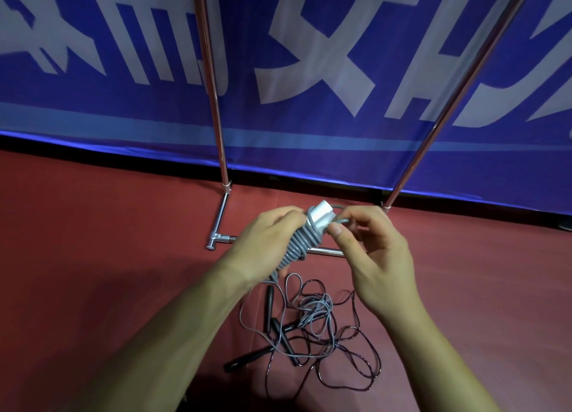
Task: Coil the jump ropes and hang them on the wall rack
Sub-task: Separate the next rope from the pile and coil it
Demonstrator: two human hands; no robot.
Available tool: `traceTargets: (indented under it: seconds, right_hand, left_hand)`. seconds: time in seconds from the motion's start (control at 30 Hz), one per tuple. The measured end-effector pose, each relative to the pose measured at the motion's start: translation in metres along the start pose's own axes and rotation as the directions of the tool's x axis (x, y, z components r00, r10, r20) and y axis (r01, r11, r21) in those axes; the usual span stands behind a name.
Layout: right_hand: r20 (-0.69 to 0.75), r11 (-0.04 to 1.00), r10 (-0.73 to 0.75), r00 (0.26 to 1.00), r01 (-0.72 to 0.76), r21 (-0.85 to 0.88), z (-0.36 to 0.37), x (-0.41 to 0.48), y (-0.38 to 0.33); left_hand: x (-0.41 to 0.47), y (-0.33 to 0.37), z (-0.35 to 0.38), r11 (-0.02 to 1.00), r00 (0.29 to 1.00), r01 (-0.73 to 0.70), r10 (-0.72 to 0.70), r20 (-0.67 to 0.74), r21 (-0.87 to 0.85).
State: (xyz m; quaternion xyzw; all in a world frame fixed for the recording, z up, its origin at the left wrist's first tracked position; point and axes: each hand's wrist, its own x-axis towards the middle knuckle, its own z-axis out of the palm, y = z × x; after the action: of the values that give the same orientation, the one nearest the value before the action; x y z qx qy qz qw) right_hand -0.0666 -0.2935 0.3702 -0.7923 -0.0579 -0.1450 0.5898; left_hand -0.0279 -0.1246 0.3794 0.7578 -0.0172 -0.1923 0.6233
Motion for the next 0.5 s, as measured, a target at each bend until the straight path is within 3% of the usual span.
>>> traceTargets:
  seconds: [0.23, 0.37, 0.5]
  right_hand:
    - [-0.158, 0.971, 0.183, 0.970, -0.153, 0.185, 0.003, 0.002, 0.000]
    - [-0.129, 0.897, 0.310, 0.942, -0.244, 0.369, 0.009, 0.000, -0.004]
    - [-0.146, 0.957, 0.195, 0.970, -0.156, 0.244, 0.010, -0.005, -0.004]
  left_hand:
    - [0.002, -0.004, 0.008, 1.000, 0.998, -0.025, 0.025, -0.056, -0.009]
    - [0.004, -0.004, 0.011, 0.998, 0.993, -0.058, 0.061, -0.098, 0.030]
    - [0.005, -0.005, 0.010, 0.999, 0.995, -0.042, 0.040, -0.093, -0.025]
